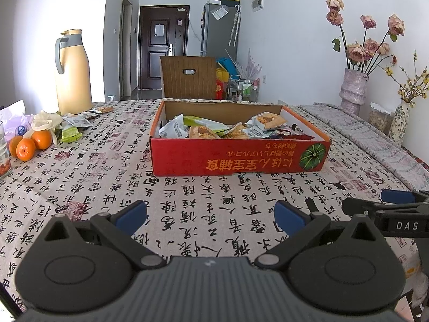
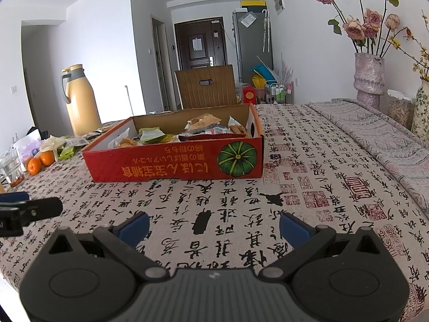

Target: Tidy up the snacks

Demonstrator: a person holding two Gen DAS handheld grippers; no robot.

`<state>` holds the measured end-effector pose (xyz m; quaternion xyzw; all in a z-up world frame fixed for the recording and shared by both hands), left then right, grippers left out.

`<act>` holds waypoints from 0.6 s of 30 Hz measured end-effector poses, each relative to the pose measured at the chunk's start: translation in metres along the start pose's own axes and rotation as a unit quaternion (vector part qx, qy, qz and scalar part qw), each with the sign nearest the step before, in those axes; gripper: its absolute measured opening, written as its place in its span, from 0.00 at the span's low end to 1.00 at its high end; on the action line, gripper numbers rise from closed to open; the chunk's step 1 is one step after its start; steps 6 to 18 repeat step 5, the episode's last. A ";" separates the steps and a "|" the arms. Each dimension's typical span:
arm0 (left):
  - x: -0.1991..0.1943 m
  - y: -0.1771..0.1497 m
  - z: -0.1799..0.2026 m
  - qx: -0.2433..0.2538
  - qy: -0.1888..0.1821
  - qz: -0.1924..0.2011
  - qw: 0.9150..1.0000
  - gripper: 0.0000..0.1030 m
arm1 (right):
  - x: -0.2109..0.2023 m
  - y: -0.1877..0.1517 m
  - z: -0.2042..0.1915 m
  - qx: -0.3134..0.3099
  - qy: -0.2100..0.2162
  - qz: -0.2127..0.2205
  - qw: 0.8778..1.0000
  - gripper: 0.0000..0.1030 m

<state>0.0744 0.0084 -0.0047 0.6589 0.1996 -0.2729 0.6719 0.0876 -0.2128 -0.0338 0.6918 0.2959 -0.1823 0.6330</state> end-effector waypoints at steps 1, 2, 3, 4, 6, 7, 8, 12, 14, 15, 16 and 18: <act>0.000 0.000 0.000 0.000 -0.001 0.001 1.000 1.00 | 0.000 -0.001 0.000 0.000 0.000 -0.001 1.000 1.00; 0.001 0.000 0.000 0.001 -0.002 0.001 1.000 1.00 | 0.001 -0.003 0.000 -0.001 0.000 -0.001 1.000 1.00; 0.001 -0.001 0.000 0.002 -0.002 0.001 1.000 1.00 | 0.001 -0.003 0.000 -0.001 0.000 -0.002 1.000 1.00; 0.002 -0.001 0.000 0.001 -0.003 0.001 1.000 1.00 | 0.002 -0.004 -0.001 -0.001 0.001 -0.004 1.000 1.00; 0.002 0.000 0.000 0.001 -0.004 0.000 1.000 1.00 | 0.002 -0.005 -0.001 -0.001 0.001 -0.004 1.000 1.00; 0.002 0.000 0.000 0.001 -0.004 0.000 1.000 1.00 | 0.002 -0.005 -0.001 -0.001 0.001 -0.004 1.000 1.00; 0.002 0.000 0.000 0.001 -0.004 0.000 1.000 1.00 | 0.002 -0.005 -0.001 -0.001 0.001 -0.004 1.000 1.00; 0.002 0.000 0.000 0.001 -0.004 0.000 1.000 1.00 | 0.002 -0.005 -0.001 -0.001 0.001 -0.004 1.000 1.00; 0.002 0.000 0.000 0.001 -0.004 0.000 1.000 1.00 | 0.002 -0.005 -0.001 -0.001 0.001 -0.004 1.000 1.00; 0.002 0.000 0.000 0.001 -0.004 0.000 1.000 1.00 | 0.002 -0.005 -0.001 -0.001 0.001 -0.004 1.000 1.00; 0.002 0.000 0.000 0.001 -0.004 0.000 1.000 1.00 | 0.002 -0.005 -0.001 -0.001 0.001 -0.004 1.000 1.00; 0.002 0.000 0.000 0.001 -0.004 0.000 1.000 1.00 | 0.002 -0.005 -0.001 -0.001 0.001 -0.004 1.000 1.00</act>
Point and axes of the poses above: each gripper's, at about its wrist camera, not at the fingertips, and x roughly the way its jaws point, z to its right, y to its top, the point moved 5 cm from there along x, roughly the way its jaws point, and after that the axes turned 9 degrees about -z, right-handed, at the moved point
